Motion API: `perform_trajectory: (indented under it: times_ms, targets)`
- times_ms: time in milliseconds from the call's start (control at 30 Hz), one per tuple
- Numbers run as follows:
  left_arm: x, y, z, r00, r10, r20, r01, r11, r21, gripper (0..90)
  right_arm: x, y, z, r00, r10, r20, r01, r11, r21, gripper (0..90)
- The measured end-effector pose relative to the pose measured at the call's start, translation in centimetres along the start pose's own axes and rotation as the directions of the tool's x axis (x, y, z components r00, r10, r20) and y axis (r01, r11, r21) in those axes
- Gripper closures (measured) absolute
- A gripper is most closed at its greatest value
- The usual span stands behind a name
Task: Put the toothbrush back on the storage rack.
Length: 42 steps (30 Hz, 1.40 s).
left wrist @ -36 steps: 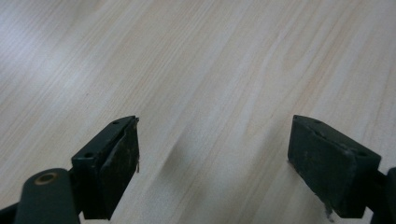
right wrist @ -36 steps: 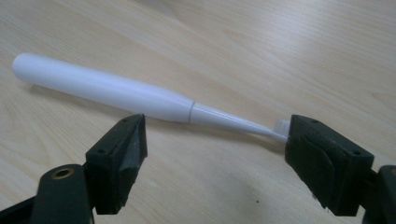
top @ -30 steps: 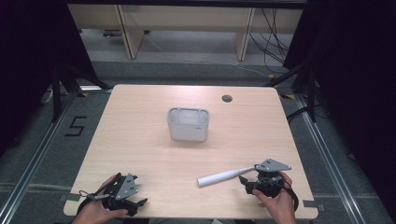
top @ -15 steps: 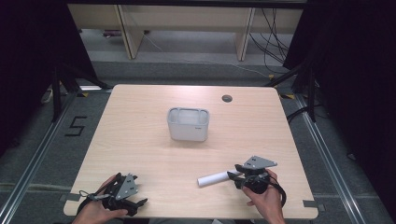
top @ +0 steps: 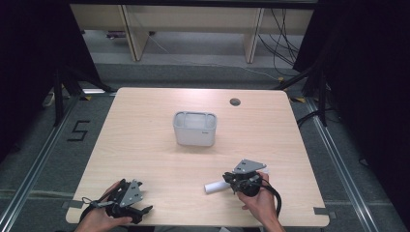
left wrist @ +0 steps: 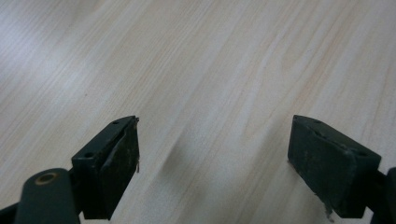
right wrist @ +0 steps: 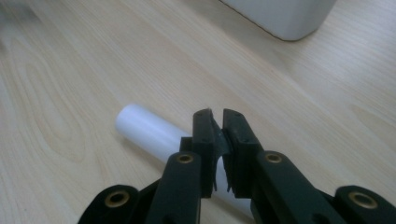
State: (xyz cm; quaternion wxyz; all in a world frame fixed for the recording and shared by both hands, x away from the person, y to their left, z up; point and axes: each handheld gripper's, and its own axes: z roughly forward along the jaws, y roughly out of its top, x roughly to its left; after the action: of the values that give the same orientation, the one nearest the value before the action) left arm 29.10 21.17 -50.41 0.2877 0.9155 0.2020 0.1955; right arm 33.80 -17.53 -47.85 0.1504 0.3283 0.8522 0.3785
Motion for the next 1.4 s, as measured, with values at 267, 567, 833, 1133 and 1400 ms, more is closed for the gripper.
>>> perform_trajectory:
  times_ms: [267, 567, 833, 1133, 1400]
  targets:
    - [0.0, 0.0, 0.0, 1.0000, -0.004, -0.001, 0.004, 1.0000, -0.003, 16.4, 0.8, 0.8, 1.4, 0.9984, -0.051, -0.025, 0.052, 0.998, 0.019, 88.6]
    - [0.0, 0.0, 0.0, 1.0000, -0.003, 0.008, 0.003, 1.0000, -0.004, 16.4, 1.4, 1.2, 2.5, 0.9979, -0.029, -0.057, 0.032, 0.999, 0.045, 88.6]
    - [0.0, 0.0, 0.0, 1.0000, -0.003, 0.008, 0.003, 1.0000, -0.005, 16.4, 1.8, 1.3, 3.2, 0.9970, -0.039, -0.066, 0.044, 0.997, 0.062, 88.6]
    - [0.0, 0.0, 0.0, 1.0000, -0.002, 0.009, 0.002, 1.0000, -0.007, 16.4, 2.1, 1.3, 3.5, 0.9951, -0.059, -0.080, 0.064, 0.996, 0.063, 88.7]
    - [0.0, 0.0, 0.0, 1.0000, -0.003, 0.001, 0.004, 0.9999, -0.016, 16.4, 2.6, 0.9, 3.2, 0.9943, -0.037, -0.100, 0.048, 0.993, 0.108, 88.6]
